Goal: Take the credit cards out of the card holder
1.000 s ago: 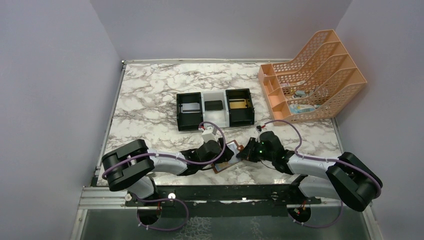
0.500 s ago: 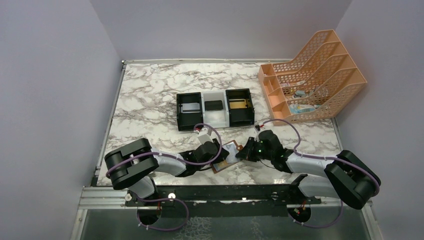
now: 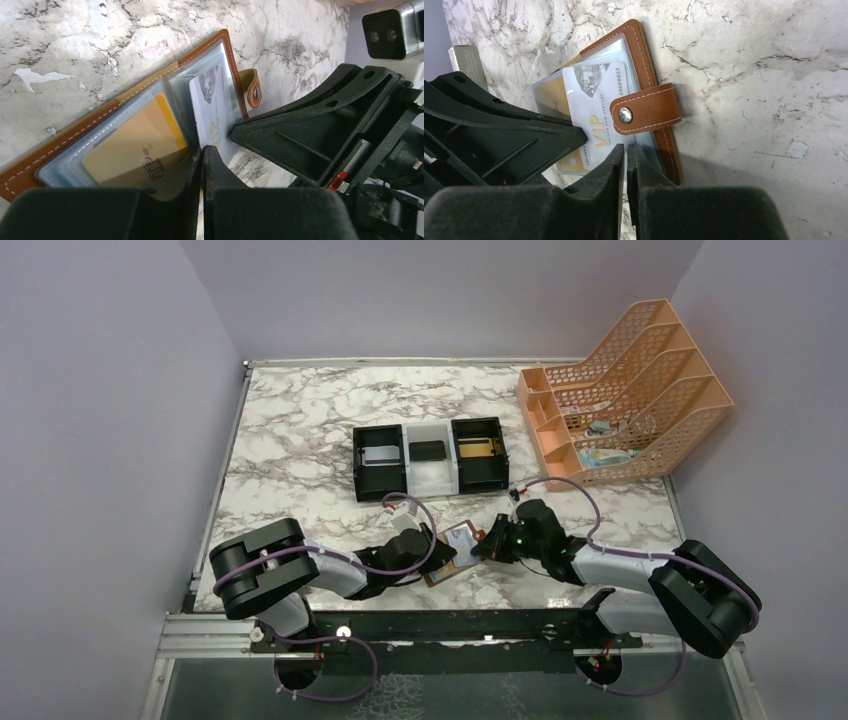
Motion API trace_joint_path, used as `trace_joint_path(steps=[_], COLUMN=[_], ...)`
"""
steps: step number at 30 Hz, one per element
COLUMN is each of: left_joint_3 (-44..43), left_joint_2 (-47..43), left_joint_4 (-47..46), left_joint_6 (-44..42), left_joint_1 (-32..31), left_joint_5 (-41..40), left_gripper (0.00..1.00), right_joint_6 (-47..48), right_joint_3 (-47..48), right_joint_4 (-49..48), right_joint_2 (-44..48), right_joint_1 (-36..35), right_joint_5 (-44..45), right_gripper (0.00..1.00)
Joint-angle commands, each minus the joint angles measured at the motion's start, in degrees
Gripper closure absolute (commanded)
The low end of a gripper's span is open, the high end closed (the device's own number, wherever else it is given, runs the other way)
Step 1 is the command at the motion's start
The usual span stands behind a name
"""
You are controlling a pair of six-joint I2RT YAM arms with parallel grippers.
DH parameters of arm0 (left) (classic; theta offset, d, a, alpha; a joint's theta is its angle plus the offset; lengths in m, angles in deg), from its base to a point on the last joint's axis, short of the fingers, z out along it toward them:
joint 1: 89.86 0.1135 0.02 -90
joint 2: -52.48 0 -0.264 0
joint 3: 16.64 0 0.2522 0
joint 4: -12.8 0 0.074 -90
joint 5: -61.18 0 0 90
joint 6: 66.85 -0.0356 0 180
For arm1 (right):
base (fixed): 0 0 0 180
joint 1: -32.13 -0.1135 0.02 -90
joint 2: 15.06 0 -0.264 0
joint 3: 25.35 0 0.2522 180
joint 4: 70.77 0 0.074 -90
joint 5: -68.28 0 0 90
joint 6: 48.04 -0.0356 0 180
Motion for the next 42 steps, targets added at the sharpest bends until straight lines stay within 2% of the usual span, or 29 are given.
trace_joint_path(steps=[1,14,24,32,38,42], left_joint_3=[1.94,4.83,8.58,8.91,8.10,7.75], left_joint_2=[-1.31,-4.06,-7.67,-8.18,-7.97,-7.93], left_joint_4=[-4.01,-4.17,-4.03,-3.35,-3.03,-2.99], left_joint_6=[1.99,3.01,3.26,2.69,1.93,1.66], left_joint_1=[-0.43,-0.43,-0.43,-0.35,-0.35,-0.35], left_joint_5=[2.47,0.95,-1.56,-1.82,-1.57,-1.56], left_gripper=[0.94,0.97,0.99,0.99,0.99,0.99], right_joint_6=[0.72,0.68,2.35,7.50,14.50,15.63], right_joint_3=[-1.65,-1.33,0.45,3.82,5.84,8.02], right_joint_4=[5.28,4.28,7.08,9.37,6.42,3.04], right_joint_2=[-1.99,-4.35,-2.48,1.32,9.61,6.82], right_joint_1=[-0.22,-0.21,-0.19,-0.20,-0.22,-0.22], right_joint_5=[1.71,2.19,3.44,0.64,-7.05,-14.35], right_gripper=[0.91,0.91,0.91,0.89,0.84,0.81])
